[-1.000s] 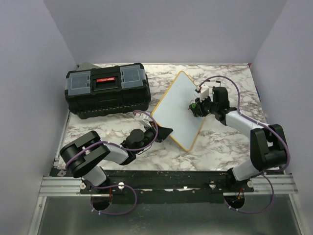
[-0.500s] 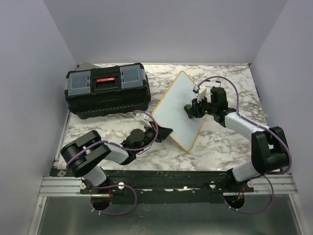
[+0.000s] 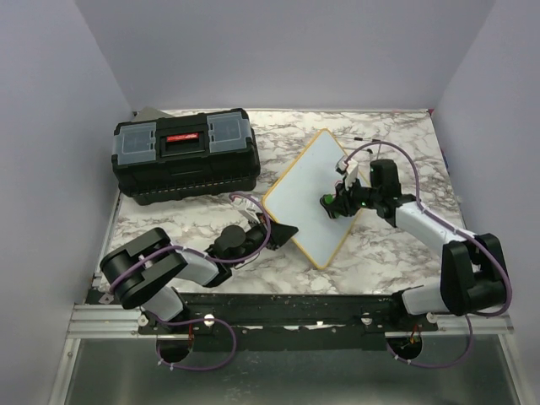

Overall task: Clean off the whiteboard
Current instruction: Erase the whiteboard at the center of the board.

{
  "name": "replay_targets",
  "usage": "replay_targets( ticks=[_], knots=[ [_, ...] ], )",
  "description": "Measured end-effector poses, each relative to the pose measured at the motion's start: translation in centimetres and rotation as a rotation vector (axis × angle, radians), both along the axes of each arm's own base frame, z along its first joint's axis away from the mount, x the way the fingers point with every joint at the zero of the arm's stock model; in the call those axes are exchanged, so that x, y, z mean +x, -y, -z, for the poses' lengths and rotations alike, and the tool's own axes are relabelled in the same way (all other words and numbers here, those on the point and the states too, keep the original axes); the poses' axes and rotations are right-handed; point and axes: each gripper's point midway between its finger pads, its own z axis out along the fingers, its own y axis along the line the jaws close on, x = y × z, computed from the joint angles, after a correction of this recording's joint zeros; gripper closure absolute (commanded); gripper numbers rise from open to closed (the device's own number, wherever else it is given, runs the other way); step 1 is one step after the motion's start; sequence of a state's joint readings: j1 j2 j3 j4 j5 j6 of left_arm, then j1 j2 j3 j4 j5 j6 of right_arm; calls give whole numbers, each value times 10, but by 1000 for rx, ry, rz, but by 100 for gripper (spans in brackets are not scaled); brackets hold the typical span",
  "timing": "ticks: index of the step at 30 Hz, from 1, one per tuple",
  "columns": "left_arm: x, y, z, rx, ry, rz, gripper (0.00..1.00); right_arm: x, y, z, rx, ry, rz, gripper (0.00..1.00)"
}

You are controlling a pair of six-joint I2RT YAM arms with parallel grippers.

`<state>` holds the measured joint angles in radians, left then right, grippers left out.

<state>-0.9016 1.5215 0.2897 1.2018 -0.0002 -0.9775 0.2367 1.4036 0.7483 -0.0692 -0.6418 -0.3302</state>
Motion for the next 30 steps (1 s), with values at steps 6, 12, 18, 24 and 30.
replay_targets(
  ticks=[6, 12, 18, 24, 30],
  knots=[
    [0, 3, -9, -8, 7, 5, 100, 2, 2, -20, 41, 17, 48, 99],
    [7, 4, -27, -25, 31, -22, 100, 16, 22, -46, 61, 83, 152, 99],
    [7, -3, -31, 7, 28, -31, 100, 35, 54, -69, -33, 175, 180, 99],
    [-4, -8, -21, 66, -16, 45, 100, 21, 58, -63, -132, 196, 64, 99],
    [-14, -10, -19, 66, -47, 157, 100, 0, 52, -51, -147, 170, -48, 99]
  ],
)
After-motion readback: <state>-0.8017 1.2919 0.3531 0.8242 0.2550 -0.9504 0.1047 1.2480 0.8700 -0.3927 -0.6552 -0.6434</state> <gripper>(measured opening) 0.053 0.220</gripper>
